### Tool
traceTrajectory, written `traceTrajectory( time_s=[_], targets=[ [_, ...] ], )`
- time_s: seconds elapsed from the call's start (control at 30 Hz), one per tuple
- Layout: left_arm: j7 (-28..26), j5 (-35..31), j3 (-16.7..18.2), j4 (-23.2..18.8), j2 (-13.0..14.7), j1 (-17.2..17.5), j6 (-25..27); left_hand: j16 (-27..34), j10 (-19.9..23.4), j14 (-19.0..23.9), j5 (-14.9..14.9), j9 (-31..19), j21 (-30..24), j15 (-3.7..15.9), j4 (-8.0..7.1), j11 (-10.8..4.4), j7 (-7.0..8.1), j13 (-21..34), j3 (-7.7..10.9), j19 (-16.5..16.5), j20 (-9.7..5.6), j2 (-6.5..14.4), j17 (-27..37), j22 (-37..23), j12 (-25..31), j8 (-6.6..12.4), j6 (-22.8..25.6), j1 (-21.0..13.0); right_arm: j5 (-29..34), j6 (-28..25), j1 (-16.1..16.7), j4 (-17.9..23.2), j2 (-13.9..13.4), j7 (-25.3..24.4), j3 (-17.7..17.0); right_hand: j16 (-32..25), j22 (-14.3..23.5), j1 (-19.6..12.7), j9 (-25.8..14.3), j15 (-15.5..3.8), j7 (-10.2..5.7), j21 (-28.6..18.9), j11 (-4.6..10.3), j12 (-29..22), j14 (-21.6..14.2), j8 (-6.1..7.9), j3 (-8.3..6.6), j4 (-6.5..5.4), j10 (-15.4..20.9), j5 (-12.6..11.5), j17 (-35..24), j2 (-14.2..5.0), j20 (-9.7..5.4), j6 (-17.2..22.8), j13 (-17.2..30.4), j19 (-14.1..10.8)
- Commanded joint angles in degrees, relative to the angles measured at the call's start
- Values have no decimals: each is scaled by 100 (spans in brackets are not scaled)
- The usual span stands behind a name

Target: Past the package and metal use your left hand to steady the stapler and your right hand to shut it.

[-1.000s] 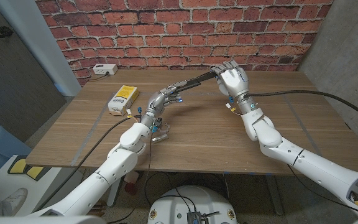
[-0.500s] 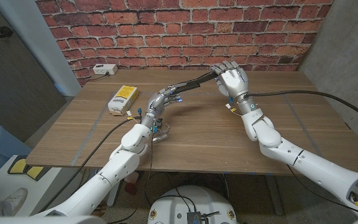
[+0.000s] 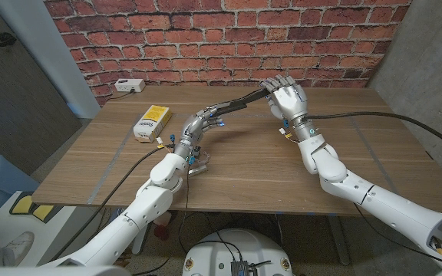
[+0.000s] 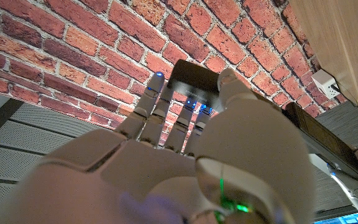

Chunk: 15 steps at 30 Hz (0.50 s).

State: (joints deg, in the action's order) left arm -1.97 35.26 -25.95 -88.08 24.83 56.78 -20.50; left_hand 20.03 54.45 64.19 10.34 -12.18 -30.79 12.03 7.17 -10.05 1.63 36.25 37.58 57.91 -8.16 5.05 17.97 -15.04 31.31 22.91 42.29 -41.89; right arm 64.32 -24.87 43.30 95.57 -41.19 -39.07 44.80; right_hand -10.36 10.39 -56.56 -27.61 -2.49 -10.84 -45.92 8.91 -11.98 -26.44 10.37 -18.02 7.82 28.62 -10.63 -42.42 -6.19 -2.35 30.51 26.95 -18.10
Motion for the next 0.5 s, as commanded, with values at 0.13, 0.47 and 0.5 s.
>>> traceTrajectory(
  time_s=[0.13, 0.47, 0.5],
  targets=[
    [92, 89, 5, 95, -29, -21, -29, 1, 122, 26, 6, -1101, -68, 135, -179, -187, -67, 16, 146, -41, 4, 586, 23, -18, 9, 40, 214, -551, -17, -92, -42, -62, 93, 4, 47, -51, 4, -49, 19, -1017, -4, 24, 10, 68, 125, -42, 47, 32, -164, -21, 67, 39, -446, -395, -27, 80],
    [130, 130, 9, 114, -25, -19, -14, 0, 136, 35, 2, -1150, -107, 133, -179, -187, -58, 20, 146, -48, -3, 580, 37, -19, 9, 36, 211, -559, -32, -129, -63, -85, 128, -14, 78, -148, 5, -121, 87, -1036, 1, 13, 77, 161, 155, -47, 85, 66, -488, -22, 90, -3, -444, -741, -81, 40],
    [143, 135, 7, 132, -31, -21, -24, 1, 136, 37, 2, -1153, -109, 133, -179, -187, -61, 20, 146, -49, -5, 580, 38, -19, 9, 37, 213, -559, -28, -129, -66, -88, 127, -25, 83, -160, 5, -120, 99, -1033, -5, 14, 80, 178, 157, -45, 97, 65, -571, -21, 97, -3, -444, -803, -92, 38]
  ],
)
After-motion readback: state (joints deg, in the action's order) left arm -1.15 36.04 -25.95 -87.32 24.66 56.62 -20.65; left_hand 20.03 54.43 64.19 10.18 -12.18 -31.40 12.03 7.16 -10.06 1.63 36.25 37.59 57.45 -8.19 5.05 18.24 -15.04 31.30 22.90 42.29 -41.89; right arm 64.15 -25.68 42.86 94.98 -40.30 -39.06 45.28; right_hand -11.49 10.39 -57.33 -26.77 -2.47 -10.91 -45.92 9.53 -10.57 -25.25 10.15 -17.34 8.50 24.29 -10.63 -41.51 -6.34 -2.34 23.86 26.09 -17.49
